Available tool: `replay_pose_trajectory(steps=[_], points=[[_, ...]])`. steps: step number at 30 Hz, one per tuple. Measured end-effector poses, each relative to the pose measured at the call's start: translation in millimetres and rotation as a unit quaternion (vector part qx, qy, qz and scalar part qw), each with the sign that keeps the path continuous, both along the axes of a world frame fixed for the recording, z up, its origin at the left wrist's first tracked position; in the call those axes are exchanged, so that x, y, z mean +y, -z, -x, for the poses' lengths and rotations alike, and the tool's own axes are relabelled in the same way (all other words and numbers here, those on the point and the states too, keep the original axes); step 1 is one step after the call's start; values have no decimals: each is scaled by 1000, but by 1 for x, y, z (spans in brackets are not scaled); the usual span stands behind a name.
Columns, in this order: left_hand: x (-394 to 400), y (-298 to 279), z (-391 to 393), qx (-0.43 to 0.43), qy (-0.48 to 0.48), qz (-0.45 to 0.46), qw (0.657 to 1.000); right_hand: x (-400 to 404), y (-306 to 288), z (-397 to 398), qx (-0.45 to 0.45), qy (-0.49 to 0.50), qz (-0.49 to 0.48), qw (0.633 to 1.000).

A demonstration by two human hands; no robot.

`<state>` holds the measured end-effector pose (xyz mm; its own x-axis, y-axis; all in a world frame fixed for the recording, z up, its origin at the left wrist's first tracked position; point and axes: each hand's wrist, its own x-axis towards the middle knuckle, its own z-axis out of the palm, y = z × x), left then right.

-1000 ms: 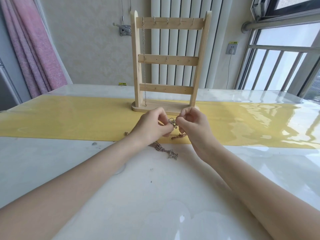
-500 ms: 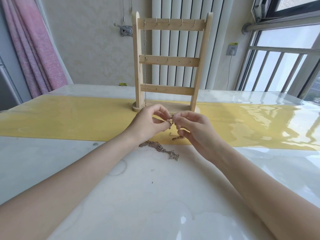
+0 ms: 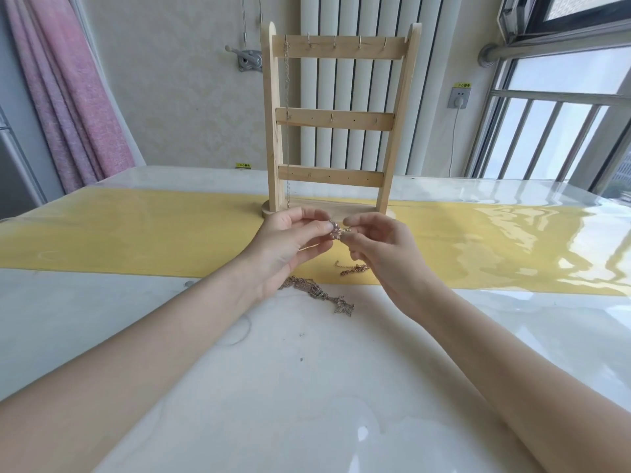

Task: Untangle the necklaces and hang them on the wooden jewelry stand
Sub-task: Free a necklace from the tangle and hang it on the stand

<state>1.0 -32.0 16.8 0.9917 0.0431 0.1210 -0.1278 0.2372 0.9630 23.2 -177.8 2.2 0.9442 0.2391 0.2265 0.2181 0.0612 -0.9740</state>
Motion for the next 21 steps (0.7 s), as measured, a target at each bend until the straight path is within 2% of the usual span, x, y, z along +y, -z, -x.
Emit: replay_pose_trajectory(steps=[2, 4, 6, 10, 14, 16, 21], points=[[1, 0, 0, 3, 11, -23, 1000, -1, -1, 0, -42, 24, 47, 998], [3, -2, 0, 13, 31, -28, 999, -2, -3, 0, -45, 41, 35, 998], [4, -4, 1, 17, 51, -36, 998, -5, -5, -1, -18, 46, -3, 999], [6, -5, 1, -16, 0, -166, 986, -18, -4, -8, 72, 30, -85, 993], [4, -1, 3, 0, 18, -134, 991, -14, -5, -7, 118, -56, -157, 979], [0, 1, 4, 4, 42, -115, 992, -8, -6, -3, 91, -80, -138, 983], [-1, 0, 2, -21, -40, -137, 990, -3, -4, -2, 32, -67, -69, 995]])
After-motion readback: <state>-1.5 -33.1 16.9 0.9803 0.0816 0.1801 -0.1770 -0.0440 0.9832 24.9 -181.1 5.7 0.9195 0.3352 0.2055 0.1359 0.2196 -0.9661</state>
